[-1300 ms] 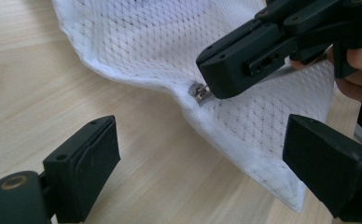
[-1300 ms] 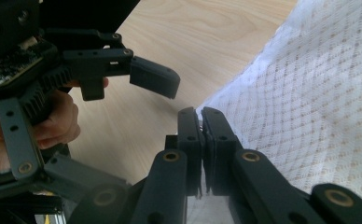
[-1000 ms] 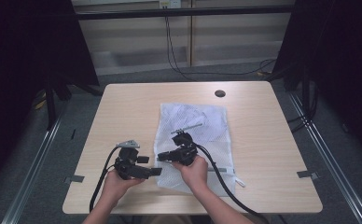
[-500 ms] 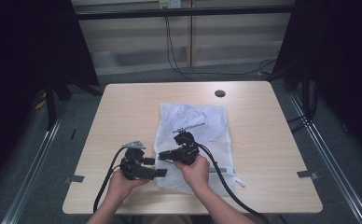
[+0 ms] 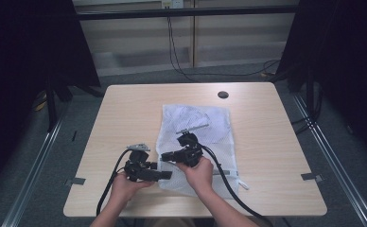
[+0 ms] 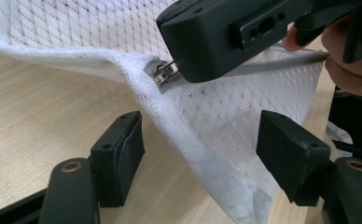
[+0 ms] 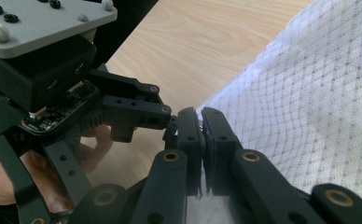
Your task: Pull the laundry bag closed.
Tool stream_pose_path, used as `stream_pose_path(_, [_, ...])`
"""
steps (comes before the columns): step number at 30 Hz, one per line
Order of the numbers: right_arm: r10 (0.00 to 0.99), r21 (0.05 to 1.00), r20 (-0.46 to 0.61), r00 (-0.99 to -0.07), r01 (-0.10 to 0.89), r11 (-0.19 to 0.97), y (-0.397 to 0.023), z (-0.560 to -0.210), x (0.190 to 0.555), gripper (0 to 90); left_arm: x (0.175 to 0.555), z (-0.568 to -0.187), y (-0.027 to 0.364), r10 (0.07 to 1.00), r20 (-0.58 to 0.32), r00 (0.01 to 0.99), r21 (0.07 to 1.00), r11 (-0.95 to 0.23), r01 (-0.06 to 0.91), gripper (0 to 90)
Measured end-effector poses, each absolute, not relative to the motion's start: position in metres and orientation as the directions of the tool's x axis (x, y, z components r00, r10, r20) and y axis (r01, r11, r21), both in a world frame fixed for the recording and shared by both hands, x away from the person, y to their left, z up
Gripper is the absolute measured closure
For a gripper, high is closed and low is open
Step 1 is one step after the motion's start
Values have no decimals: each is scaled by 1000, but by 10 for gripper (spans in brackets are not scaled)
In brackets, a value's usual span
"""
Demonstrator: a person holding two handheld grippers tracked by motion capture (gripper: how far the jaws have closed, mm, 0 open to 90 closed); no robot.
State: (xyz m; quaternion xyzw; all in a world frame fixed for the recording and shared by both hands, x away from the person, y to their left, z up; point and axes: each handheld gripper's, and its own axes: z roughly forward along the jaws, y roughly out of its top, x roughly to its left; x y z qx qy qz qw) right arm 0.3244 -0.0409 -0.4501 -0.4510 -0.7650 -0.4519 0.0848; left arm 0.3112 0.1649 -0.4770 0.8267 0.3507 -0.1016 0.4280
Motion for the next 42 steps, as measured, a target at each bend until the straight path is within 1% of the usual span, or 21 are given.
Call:
stream_pose_path(2, [613, 616, 536, -580, 766, 185, -42, -450, 324, 868, 311, -476, 164, 496, -475, 727, 634, -381, 673, 372])
stream_pose_path(4, [614, 616, 537, -579, 766, 183, -42, -449, 324, 868, 312, -475, 163, 494, -489, 719, 624, -378, 684, 452])
stream_pose_path(5, [612, 616, 539, -578, 766, 182, -42, -449, 324, 868, 312, -475, 163, 493, -485, 723, 624, -384, 680, 458])
stream_pose_path(7, [616, 618, 534, -579, 764, 183, -43, -448, 323, 868, 312, -473, 162, 496, -492, 715, 615, -384, 689, 521])
stream_pose_path(8, [614, 618, 535, -580, 764, 183, -43, -448, 323, 868, 311, -472, 161, 502, -488, 714, 613, -385, 690, 531])
stream_pose_path(10, [615, 616, 538, -577, 767, 181, -43, -448, 322, 868, 312, -472, 160, 497, -485, 719, 605, -403, 687, 590])
stream_pose_path(12, [615, 617, 536, -578, 766, 182, -44, -447, 322, 868, 312, -472, 158, 507, -487, 712, 602, -395, 693, 625])
stream_pose_path(14, [615, 620, 533, -581, 763, 184, -44, -447, 322, 868, 313, -471, 157, 516, -484, 707, 594, -400, 698, 695])
stream_pose_path(17, [613, 621, 533, -583, 762, 184, -46, -447, 322, 868, 315, -470, 158, 513, -509, 691, 579, -391, 716, 790])
stream_pose_path(20, [608, 620, 541, -582, 764, 179, -47, -447, 321, 868, 316, -469, 159, 518, -519, 680, 571, -382, 726, 863])
stream_pose_path(21, [611, 620, 540, -579, 765, 178, -47, -446, 321, 868, 316, -469, 159, 518, -520, 680, 574, -378, 727, 875])
stream_pose_path(22, [610, 619, 541, -579, 765, 178, -48, -446, 321, 868, 315, -468, 158, 537, -518, 666, 568, -365, 737, 881])
stream_pose_path(27, [612, 619, 540, -578, 765, 176, -52, -446, 321, 869, 317, -468, 160, 539, -532, 652, 556, -359, 750, 887])
stream_pose_path(29, [609, 618, 548, -573, 768, 167, -56, -446, 321, 869, 317, -467, 161, 542, -549, 637, 552, -337, 763, 888])
stream_pose_path(30, [609, 617, 550, -572, 770, 166, -57, -446, 321, 870, 318, -467, 162, 550, -537, 640, 554, -342, 759, 888])
stream_pose_path(31, [607, 618, 551, -572, 769, 164, -59, -446, 321, 870, 318, -467, 163, 544, -548, 635, 553, -334, 763, 889])
stream_pose_path(42, [598, 620, 554, -579, 767, 167, -65, -448, 318, 871, 317, -467, 163, 547, -549, 632, 553, -329, 765, 891])
